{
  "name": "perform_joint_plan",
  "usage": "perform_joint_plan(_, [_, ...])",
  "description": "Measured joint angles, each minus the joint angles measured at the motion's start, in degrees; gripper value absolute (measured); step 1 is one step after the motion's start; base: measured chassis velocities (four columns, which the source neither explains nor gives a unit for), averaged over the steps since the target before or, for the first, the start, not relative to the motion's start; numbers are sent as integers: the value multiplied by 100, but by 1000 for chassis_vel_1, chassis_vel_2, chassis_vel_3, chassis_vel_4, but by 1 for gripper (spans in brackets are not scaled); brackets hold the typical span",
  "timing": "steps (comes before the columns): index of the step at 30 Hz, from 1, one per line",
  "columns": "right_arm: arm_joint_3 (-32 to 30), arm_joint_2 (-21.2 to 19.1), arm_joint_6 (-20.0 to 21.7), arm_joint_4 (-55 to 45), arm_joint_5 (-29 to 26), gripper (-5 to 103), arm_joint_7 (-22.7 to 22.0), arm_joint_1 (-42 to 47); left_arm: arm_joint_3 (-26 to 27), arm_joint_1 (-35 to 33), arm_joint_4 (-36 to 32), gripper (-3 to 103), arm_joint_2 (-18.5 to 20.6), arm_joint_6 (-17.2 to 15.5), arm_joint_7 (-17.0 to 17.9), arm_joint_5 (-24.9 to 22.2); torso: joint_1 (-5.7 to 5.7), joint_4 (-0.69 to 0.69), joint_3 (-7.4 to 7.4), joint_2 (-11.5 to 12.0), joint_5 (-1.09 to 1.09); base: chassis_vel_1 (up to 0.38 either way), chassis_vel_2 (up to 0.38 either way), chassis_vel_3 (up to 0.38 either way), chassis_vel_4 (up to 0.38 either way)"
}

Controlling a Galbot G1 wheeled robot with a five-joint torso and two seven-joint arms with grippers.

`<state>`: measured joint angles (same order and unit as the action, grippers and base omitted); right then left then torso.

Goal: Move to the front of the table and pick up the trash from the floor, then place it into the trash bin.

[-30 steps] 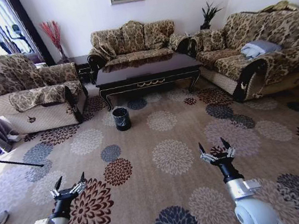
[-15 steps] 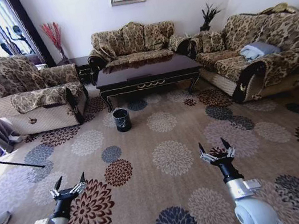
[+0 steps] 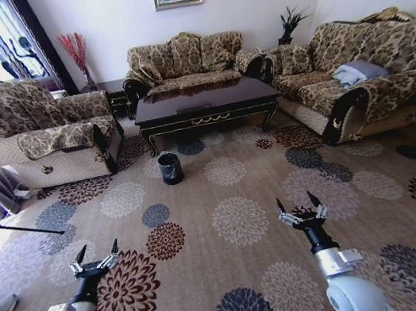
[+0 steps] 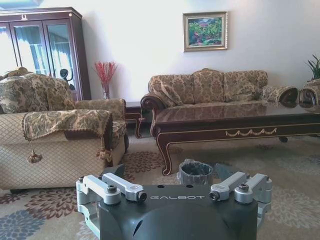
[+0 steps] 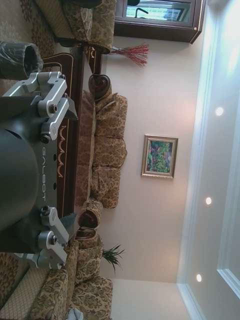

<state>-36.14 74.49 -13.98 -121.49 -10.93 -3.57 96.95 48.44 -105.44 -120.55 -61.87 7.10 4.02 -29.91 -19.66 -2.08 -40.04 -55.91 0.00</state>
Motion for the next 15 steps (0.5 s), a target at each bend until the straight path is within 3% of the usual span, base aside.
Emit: perform_joint_plan(15, [0, 0, 0, 0, 0, 100, 0, 0, 0, 0, 0, 100, 0, 0, 0, 0, -165, 0, -213, -376, 0, 0, 0, 0, 0])
